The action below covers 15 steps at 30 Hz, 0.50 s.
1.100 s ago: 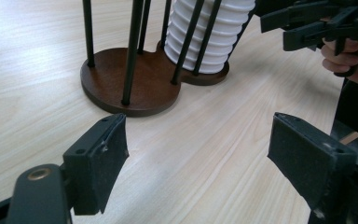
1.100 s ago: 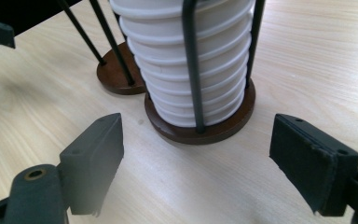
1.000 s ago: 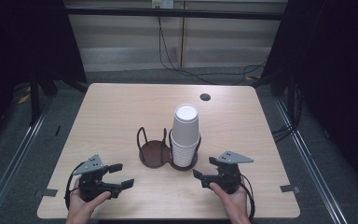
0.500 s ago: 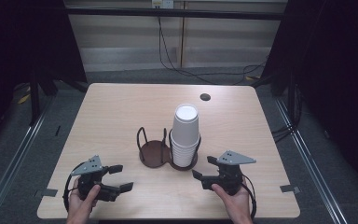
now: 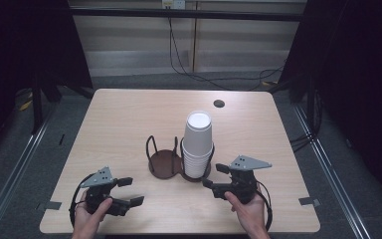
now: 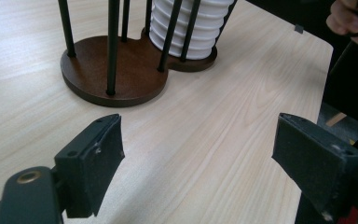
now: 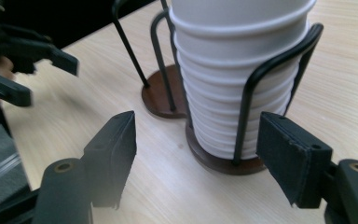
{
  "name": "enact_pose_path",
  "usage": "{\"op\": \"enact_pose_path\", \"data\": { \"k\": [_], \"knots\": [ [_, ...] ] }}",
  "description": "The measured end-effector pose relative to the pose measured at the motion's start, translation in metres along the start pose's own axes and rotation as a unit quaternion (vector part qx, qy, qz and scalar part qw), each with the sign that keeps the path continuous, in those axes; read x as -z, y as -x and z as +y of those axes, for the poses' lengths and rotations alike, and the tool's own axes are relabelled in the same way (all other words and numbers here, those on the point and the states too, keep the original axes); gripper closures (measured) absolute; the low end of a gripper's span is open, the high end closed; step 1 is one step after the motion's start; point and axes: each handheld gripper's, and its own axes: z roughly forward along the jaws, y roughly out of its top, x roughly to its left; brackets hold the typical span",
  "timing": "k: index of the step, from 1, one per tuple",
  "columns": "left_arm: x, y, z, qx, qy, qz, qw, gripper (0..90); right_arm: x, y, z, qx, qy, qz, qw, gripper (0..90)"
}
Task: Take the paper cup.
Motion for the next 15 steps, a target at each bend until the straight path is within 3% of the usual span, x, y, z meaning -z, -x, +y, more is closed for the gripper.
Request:
{"op": "enact_pose_path", "data": {
  "k": [2, 4, 9, 15],
  "knots": [
    [-0.001, 0.0, 0.0, 0.002, 0.0, -0.004, 1.0, 16.1, 0.002, -0.002, 0.003, 0.003, 0.009, -0.008, 0.9999, 28.1],
    [0.0, -0.001, 0.001, -0.001, 0.006, -0.017, 0.9998, 16.1, 0.002, -0.003, 0.006, -0.001, 0.009, 0.002, 1.0, 28.0],
    [0.001, 0.0, 0.001, -0.002, 0.003, -0.013, 0.9999, 16.1, 0.005, -0.002, 0.017, 0.0, 0.011, 0.018, 0.9998, 27.3],
    [0.0, 0.0, 0.0, 0.0, -0.005, -0.013, 0.9999, 16.1, 0.01, 0.003, 0.031, -0.001, 0.02, 0.037, 0.9991, 19.9]
  ]
}}
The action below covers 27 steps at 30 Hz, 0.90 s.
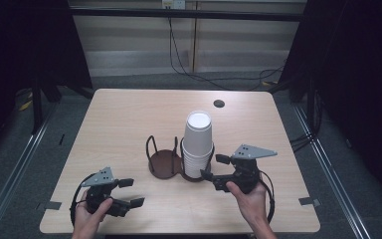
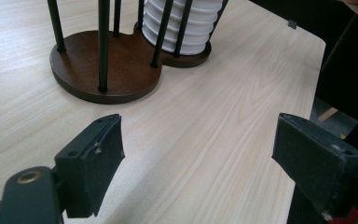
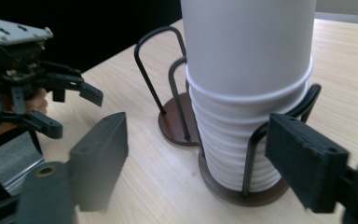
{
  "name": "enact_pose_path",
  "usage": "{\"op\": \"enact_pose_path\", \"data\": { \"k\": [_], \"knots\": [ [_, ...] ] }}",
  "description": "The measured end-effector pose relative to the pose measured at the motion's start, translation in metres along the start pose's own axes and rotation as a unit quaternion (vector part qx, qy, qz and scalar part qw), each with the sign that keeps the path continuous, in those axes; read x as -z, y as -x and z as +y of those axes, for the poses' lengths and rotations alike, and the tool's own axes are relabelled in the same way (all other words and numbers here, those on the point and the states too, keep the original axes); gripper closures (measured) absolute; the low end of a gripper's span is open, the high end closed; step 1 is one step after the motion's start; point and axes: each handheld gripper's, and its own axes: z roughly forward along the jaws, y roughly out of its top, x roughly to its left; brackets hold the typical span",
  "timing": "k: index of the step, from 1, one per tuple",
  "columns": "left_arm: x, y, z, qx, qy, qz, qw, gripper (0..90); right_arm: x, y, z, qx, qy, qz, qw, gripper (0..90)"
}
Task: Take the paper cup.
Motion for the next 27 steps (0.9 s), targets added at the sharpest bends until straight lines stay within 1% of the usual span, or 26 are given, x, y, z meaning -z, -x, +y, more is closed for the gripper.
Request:
{"op": "enact_pose_path", "data": {
  "k": [2, 3, 4, 7, 8, 10, 12, 14, 15, 18, 19, 21, 24, 27],
  "knots": [
    [0.0, 0.0, 0.0, -0.002, -0.001, 0.001, 1.0, 16.1, 0.001, 0.002, 0.005, -0.004, -0.003, 0.005, 1.0, 16.6],
    [0.001, 0.0, 0.0, -0.001, -0.001, 0.005, 1.0, 16.1, 0.002, 0.003, 0.007, -0.004, -0.002, 0.007, 1.0, 16.3],
    [0.001, -0.001, 0.0, 0.003, 0.003, 0.01, 0.9999, 16.1, 0.004, 0.005, 0.011, -0.005, 0.003, 0.008, 0.9999, 16.1],
    [0.001, -0.002, 0.0, 0.003, 0.0, 0.012, 0.9999, 16.1, 0.005, 0.006, 0.015, -0.005, 0.003, 0.015, 0.9999, 14.6],
    [0.001, -0.002, 0.0, 0.003, 0.0, 0.012, 0.9999, 16.1, 0.005, 0.006, 0.017, -0.007, -0.002, 0.021, 0.9998, 14.5],
    [0.001, -0.001, 0.0, 0.003, -0.005, 0.006, 1.0, 16.1, 0.004, 0.008, 0.021, -0.01, -0.012, 0.031, 0.9994, 15.3],
    [0.0, 0.0, 0.0, 0.0, -0.007, 0.006, 1.0, 16.1, 0.004, 0.009, 0.025, -0.011, -0.011, 0.026, 0.9996, 15.5],
    [0.0, -0.001, 0.0, -0.001, -0.009, 0.004, 1.0, 16.1, 0.003, 0.011, 0.03, -0.013, -0.01, 0.032, 0.9993, 15.5],
    [0.0, 0.0, 0.0, 0.001, -0.008, 0.003, 1.0, 16.1, 0.002, 0.011, 0.032, -0.013, -0.01, 0.03, 0.9994, 15.4],
    [0.001, -0.001, 0.0, 0.001, -0.013, 0.012, 0.9999, 16.1, 0.0, 0.012, 0.043, -0.008, -0.012, 0.031, 0.9994, 14.5],
    [0.001, -0.001, 0.0, 0.001, -0.013, 0.012, 0.9999, 16.2, 0.0, 0.012, 0.043, -0.008, -0.012, 0.031, 0.9994, 14.5],
    [0.002, -0.001, 0.001, -0.002, -0.01, 0.017, 0.9998, 16.2, -0.001, 0.012, 0.049, -0.007, -0.017, 0.029, 0.9994, 15.1],
    [0.002, -0.001, 0.0, 0.0, -0.014, 0.016, 0.9998, 16.2, -0.004, 0.012, 0.055, -0.005, -0.023, 0.026, 0.9994, 14.9],
    [0.003, 0.0, 0.001, -0.002, -0.009, 0.017, 0.9998, 16.2, -0.006, 0.015, 0.06, -0.006, -0.03, 0.028, 0.9991, 14.1]
  ]
}}
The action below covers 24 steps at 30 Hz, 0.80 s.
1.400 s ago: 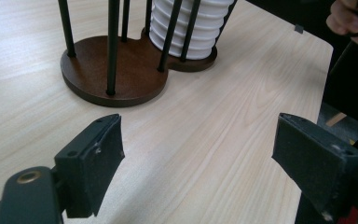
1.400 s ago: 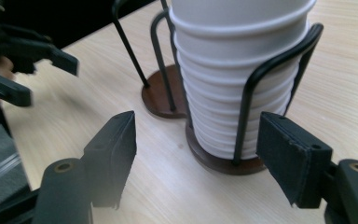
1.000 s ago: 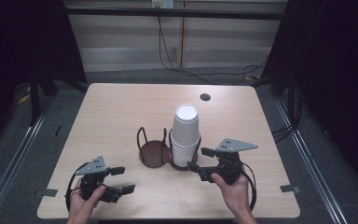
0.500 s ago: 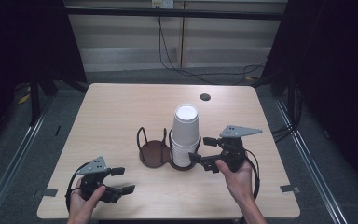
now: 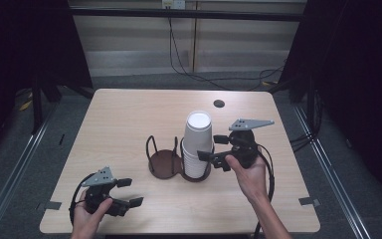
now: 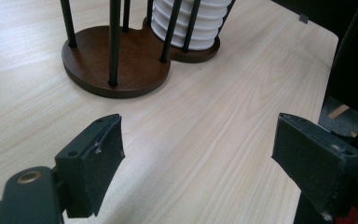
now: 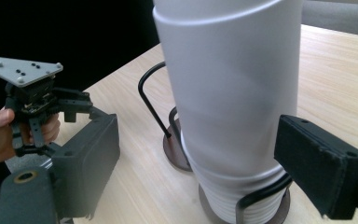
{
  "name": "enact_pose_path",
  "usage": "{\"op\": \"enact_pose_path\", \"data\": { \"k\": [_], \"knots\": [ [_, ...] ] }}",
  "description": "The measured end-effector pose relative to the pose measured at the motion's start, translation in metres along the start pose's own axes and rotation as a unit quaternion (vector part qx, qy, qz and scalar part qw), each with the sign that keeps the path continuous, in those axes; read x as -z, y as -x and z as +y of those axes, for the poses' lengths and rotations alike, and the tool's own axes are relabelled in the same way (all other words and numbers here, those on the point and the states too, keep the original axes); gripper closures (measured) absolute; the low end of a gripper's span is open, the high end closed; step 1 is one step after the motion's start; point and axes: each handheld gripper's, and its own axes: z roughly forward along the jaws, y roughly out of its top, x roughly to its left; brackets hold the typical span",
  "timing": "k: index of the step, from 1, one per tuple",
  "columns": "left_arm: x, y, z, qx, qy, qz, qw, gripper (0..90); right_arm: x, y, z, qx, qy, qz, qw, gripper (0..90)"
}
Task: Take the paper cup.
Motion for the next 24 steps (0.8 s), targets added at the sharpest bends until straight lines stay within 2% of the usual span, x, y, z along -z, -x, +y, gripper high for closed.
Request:
{"op": "enact_pose_path", "data": {
  "k": [3, 5, 9, 12, 15, 16, 24],
  "knots": [
    [0.001, -0.001, 0.0, 0.004, 0.003, -0.002, 1.0, 16.4, -0.001, 0.004, 0.006, -0.01, -0.003, 0.009, 0.9999, 14.2],
    [0.001, -0.002, 0.0, 0.008, 0.003, -0.002, 1.0, 16.5, -0.003, 0.005, 0.012, -0.003, -0.008, -0.004, 0.9999, 14.2],
    [0.002, -0.002, -0.001, 0.01, 0.005, -0.004, 0.9999, 16.5, -0.005, 0.007, 0.02, -0.003, -0.006, -0.002, 1.0, 14.1],
    [0.001, -0.001, -0.001, 0.009, 0.004, -0.004, 0.9999, 16.5, -0.008, 0.008, 0.027, 0.004, -0.017, -0.004, 0.9998, 14.0],
    [0.002, 0.001, 0.0, -0.004, 0.005, -0.008, 0.9999, 17.1, -0.01, 0.011, 0.034, 0.004, -0.01, -0.003, 0.9999, 14.3],
    [0.002, 0.001, 0.001, -0.004, 0.005, -0.008, 0.9999, 17.4, -0.012, 0.012, 0.036, 0.005, -0.016, -0.003, 0.9999, 14.3],
    [0.002, 0.0, 0.0, 0.005, 0.002, -0.005, 1.0, 17.4, -0.022, 0.014, 0.045, 0.01, -0.018, -0.006, 0.9998, 14.3]
  ]
}}
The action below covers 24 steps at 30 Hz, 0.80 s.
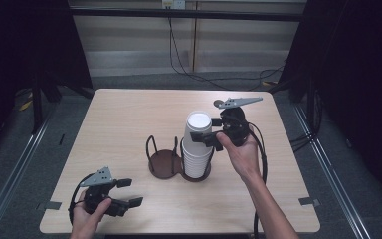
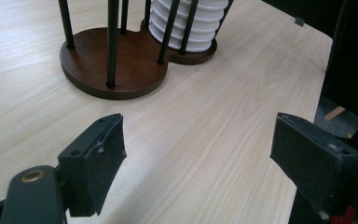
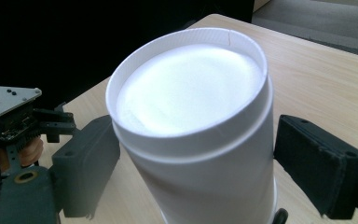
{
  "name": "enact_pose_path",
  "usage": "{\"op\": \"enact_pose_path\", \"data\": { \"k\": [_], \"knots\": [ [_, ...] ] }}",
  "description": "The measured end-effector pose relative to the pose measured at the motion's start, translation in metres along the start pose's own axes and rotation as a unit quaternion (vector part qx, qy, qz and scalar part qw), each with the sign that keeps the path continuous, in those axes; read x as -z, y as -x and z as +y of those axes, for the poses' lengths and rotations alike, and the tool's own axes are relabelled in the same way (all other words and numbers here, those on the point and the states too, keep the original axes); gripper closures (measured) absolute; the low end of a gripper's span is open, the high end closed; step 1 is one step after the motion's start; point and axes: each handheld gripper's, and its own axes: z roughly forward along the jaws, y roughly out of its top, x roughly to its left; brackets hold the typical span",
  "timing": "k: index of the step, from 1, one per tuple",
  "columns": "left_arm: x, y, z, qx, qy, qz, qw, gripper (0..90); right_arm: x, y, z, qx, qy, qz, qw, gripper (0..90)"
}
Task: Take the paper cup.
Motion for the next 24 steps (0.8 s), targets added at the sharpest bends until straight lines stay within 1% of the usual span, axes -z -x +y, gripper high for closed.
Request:
{"op": "enact_pose_path", "data": {
  "k": [3, 4, 5, 8, 9, 10, 11, 13, 15, 18, 20, 22, 24],
  "knots": [
    [-0.001, 0.0, -0.001, 0.002, -0.003, -0.002, 1.0, 17.4, -0.003, 0.001, 0.0, -0.001, -0.002, 0.0, 1.0, 14.3],
    [-0.001, 0.0, 0.0, -0.001, -0.006, -0.002, 1.0, 17.4, -0.004, 0.001, 0.0, -0.001, -0.004, -0.001, 1.0, 14.3],
    [-0.001, 0.0, 0.0, -0.001, -0.006, -0.004, 1.0, 17.4, -0.005, 0.001, 0.001, 0.002, -0.005, -0.003, 1.0, 14.3],
    [-0.002, 0.0, 0.0, -0.001, -0.006, -0.01, 0.9999, 17.4, -0.008, 0.001, 0.002, 0.004, -0.006, -0.004, 1.0, 14.4],
    [-0.002, 0.001, 0.0, -0.004, -0.003, -0.014, 0.9999, 17.4, -0.009, 0.001, 0.002, 0.006, -0.005, -0.005, 1.0, 14.4],
    [-0.002, 0.001, 0.001, -0.005, -0.002, -0.017, 0.9998, 17.4, -0.01, 0.002, 0.003, 0.004, -0.005, -0.002, 1.0, 14.2],
    [-0.002, 0.001, 0.001, -0.005, -0.002, -0.018, 0.9998, 17.4, -0.012, 0.001, 0.004, 0.005, -0.008, -0.003, 0.9999, 14.4],
    [-0.002, 0.002, 0.0, -0.007, -0.005, -0.012, 0.9999, 17.4, -0.013, 0.001, 0.005, 0.008, -0.012, -0.005, 0.9999, 14.4],
    [-0.002, 0.001, 0.0, -0.003, -0.006, -0.018, 0.9998, 17.4, -0.015, -0.001, 0.007, 0.012, -0.013, -0.011, 0.9998, 14.5],
    [-0.002, 0.001, 0.0, -0.004, -0.004, -0.016, 0.9999, 17.4, -0.016, -0.003, 0.008, 0.013, -0.015, -0.017, 0.9996, 15.4],
    [-0.002, 0.001, 0.0, -0.003, -0.006, -0.018, 0.9998, 17.4, -0.017, -0.003, 0.008, 0.019, -0.018, -0.021, 0.9994, 16.2],
    [-0.002, 0.001, 0.0, -0.002, -0.008, -0.012, 0.9999, 17.4, -0.018, -0.003, 0.008, 0.018, -0.016, -0.02, 0.9995, 16.4],
    [-0.002, 0.001, 0.0, 0.0, -0.011, -0.02, 0.9997, 17.4, -0.018, -0.004, 0.007, 0.021, -0.012, -0.023, 0.9995, 17.1]
  ]
}}
